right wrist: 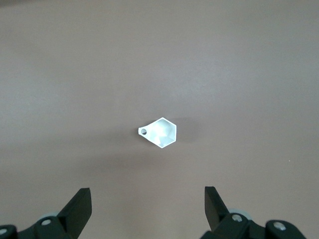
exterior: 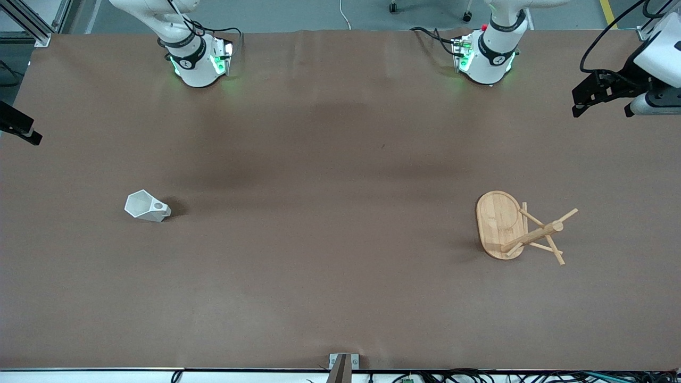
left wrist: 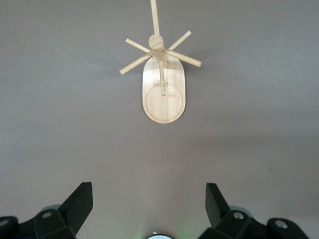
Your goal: Hang cup on rack
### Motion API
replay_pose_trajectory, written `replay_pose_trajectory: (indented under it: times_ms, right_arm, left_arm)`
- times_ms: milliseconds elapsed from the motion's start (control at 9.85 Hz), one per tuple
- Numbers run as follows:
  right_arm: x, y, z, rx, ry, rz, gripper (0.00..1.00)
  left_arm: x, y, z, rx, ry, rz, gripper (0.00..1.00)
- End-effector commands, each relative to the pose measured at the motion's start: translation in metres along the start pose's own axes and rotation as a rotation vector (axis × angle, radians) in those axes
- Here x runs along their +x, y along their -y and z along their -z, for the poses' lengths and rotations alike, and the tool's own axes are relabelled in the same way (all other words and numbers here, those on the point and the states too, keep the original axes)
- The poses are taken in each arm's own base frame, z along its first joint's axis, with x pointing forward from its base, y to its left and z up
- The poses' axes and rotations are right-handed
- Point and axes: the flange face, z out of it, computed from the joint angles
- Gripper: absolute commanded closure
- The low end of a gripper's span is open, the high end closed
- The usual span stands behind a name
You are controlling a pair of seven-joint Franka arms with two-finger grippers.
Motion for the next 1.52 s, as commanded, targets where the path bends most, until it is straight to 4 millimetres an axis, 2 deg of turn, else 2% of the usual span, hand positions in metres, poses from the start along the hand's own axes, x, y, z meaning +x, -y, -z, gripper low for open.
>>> replay_pose_trajectory:
  times_ms: [0,203,406,812,1016,1117,1320,1422]
  right_arm:
    - [-0.001,-0.003,0.001,-0.007,0.004,0.005,0.00]
    - [-0.002,-0.004,0.001,-0.007,0.005,0.002,0.00]
    - [-0.002,-0.004,0.001,-0.007,0.007,0.002,0.00]
    - [-0.013,-0.006,-0.005,-0.016,0.103,0.006,0.00]
    - [-0.012,-0.013,-0.047,-0.013,0.158,-0.016,0.00]
    - [-0.009,-0.019,-0.076,-0.012,0.166,-0.026,0.00]
    - [-0.008,-0.032,-0.152,-0.012,0.149,-0.058,0.00]
    - [-0.013,-0.046,-0.190,-0.009,0.125,-0.089,0.00]
  left_arm:
    - [-0.003,0.005,-0.010,-0.020,0.026,-0.006,0.00]
    - [0.010,0.010,-0.009,-0.022,0.019,0.007,0.00]
    - [0.019,0.010,-0.020,-0.025,0.039,0.008,0.00]
    - [0.015,0.008,-0.024,-0.023,0.069,-0.001,0.00]
    - [0.017,0.007,-0.026,-0.017,0.073,-0.001,0.00]
    - [0.018,0.007,-0.028,-0.017,0.077,0.000,0.00]
    - [0.024,0.006,-0.033,-0.013,0.073,0.016,0.00]
    - [0.026,0.003,-0.032,-0.013,0.063,0.013,0.00]
